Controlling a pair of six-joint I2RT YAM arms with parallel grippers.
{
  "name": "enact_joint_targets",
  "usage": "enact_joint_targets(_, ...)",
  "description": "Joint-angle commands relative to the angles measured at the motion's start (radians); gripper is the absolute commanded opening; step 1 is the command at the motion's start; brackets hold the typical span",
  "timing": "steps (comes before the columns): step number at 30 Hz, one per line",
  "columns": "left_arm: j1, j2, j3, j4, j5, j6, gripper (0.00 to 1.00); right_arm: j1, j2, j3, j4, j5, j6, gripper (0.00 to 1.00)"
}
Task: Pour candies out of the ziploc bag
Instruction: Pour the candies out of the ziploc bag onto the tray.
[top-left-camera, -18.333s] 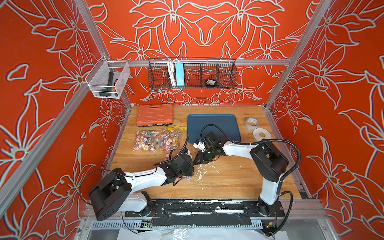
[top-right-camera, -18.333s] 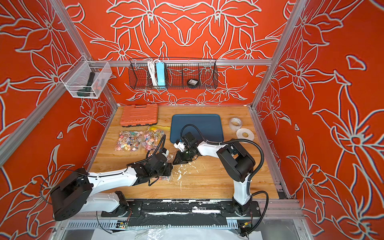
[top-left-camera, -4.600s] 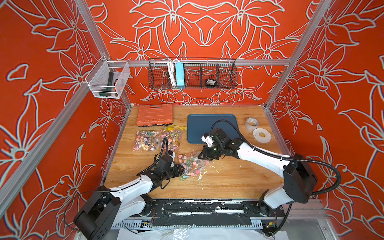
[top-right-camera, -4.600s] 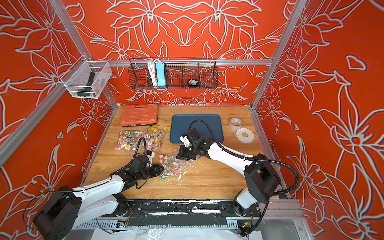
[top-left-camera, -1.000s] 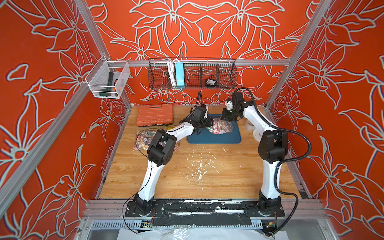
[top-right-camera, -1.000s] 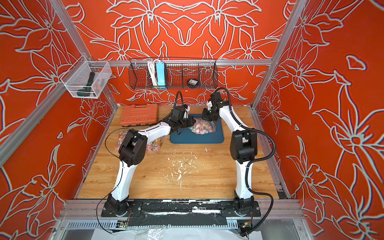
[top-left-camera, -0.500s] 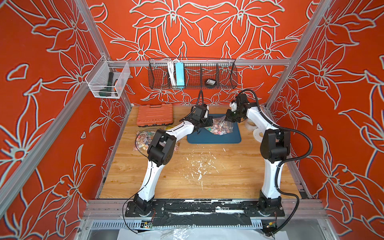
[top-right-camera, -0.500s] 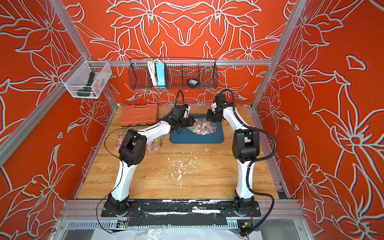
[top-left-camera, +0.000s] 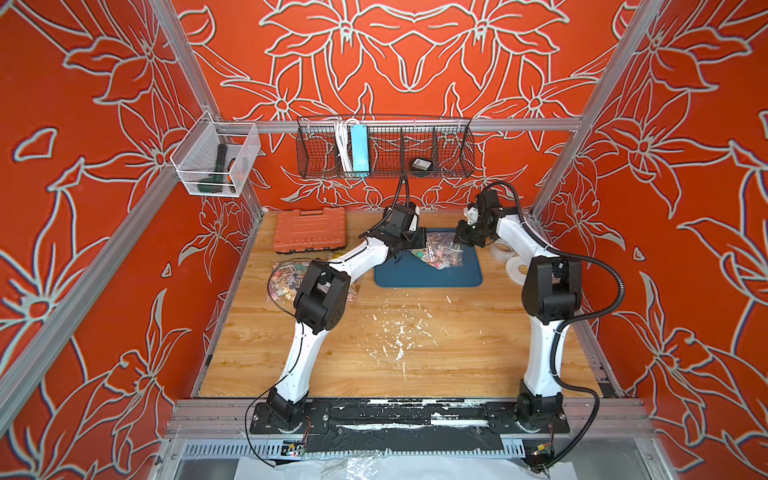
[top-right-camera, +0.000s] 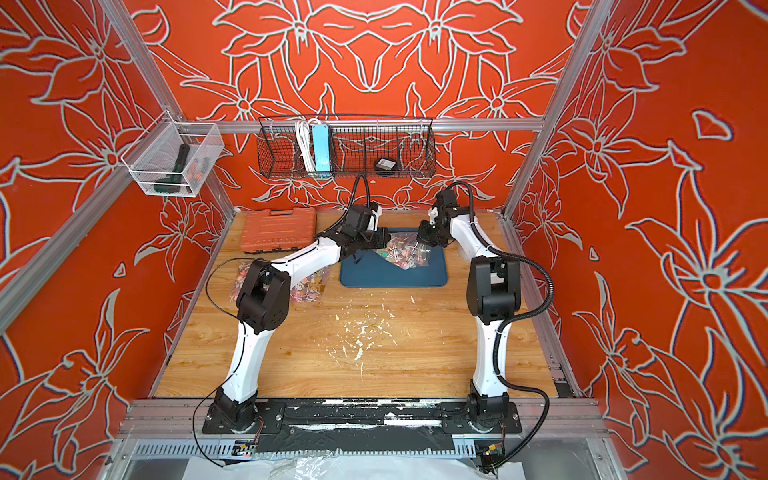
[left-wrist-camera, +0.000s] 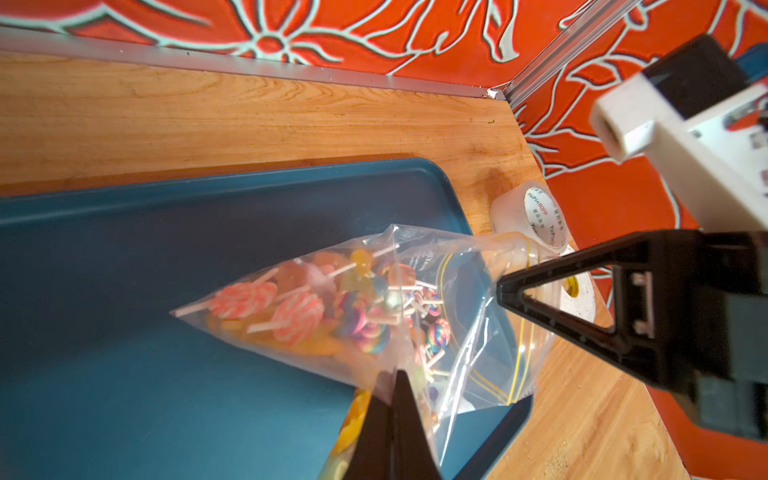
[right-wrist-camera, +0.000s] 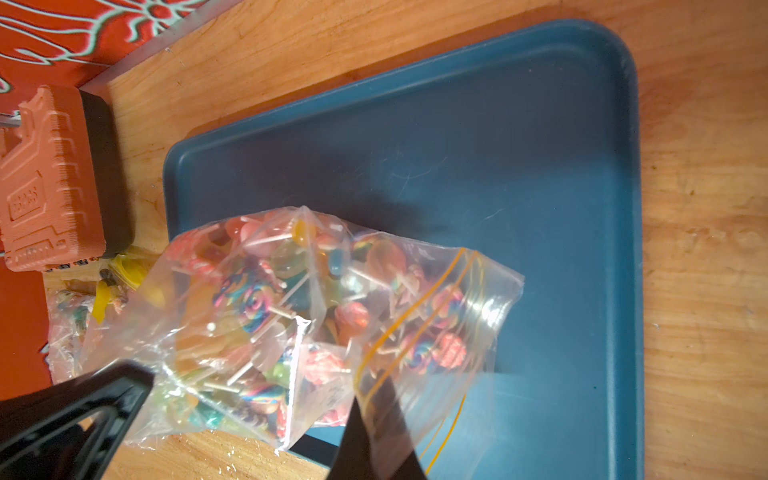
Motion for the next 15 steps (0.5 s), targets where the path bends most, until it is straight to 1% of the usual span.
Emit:
enact_joint_targets(1, 0.002, -0.082, 0.045, 0.023, -0.002, 0.031, 0.00, -0.010, 0.024, -0.021, 0.001, -0.020, 0.009, 0.00)
enact_joint_targets(10, 0.002, -0.073, 0.133, -0.047, 0.005, 0.068, 0.00, -0.021, 0.015, -0.026, 0.005, -0.029, 0.015, 0.00)
enact_joint_targets(15, 0.002, -0.075, 0.154, -0.070, 0.000, 0.078, 0.00, -0.023, 0.013, -0.034, 0.011, -0.039, 0.022, 0.00)
